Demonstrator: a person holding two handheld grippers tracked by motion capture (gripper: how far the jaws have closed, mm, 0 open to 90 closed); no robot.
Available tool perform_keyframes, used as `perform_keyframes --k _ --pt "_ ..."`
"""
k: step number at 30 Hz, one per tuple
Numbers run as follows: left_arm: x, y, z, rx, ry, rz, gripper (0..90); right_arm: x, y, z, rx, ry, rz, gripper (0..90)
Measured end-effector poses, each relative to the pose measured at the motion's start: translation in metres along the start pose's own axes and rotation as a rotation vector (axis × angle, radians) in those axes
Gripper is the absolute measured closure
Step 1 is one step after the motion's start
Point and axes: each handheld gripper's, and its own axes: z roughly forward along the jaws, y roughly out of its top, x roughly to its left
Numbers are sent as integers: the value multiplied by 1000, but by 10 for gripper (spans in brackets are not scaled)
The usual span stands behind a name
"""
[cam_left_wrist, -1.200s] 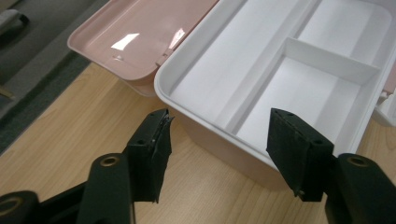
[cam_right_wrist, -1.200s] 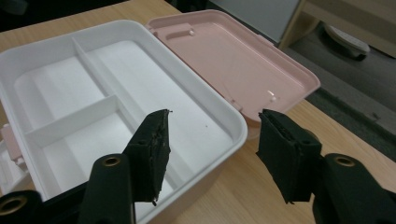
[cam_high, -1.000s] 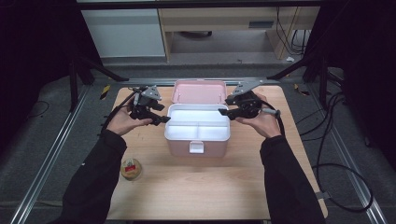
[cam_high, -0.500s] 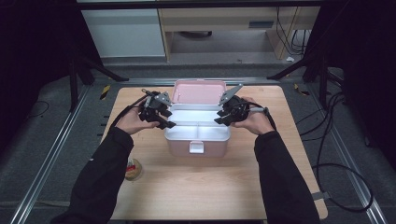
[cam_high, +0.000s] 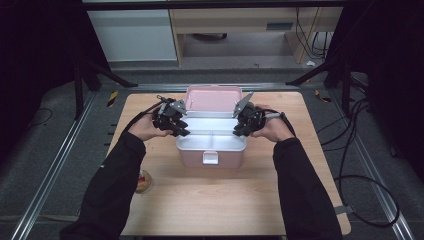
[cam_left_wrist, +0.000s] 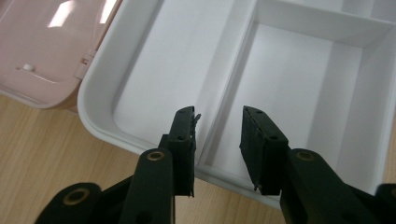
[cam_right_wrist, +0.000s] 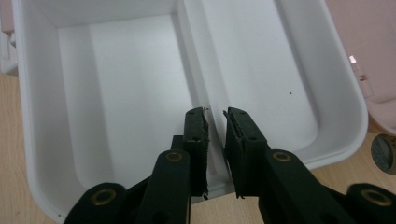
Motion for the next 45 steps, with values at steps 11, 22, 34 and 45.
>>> perform_keyframes --k 11,22,34,45 --pt "8 7 14 71 -36 40 794 -7 6 4 56 53 -33 823" --pt "12 13 15 131 -70 97 828 -15 9 5 81 108 -25 840" --pt "10 16 12 143 -97 125 864 -18 8 3 64 112 -50 844" --pt "3 22 -14 112 -60 164 876 -11 21 -20 51 74 -100 860"
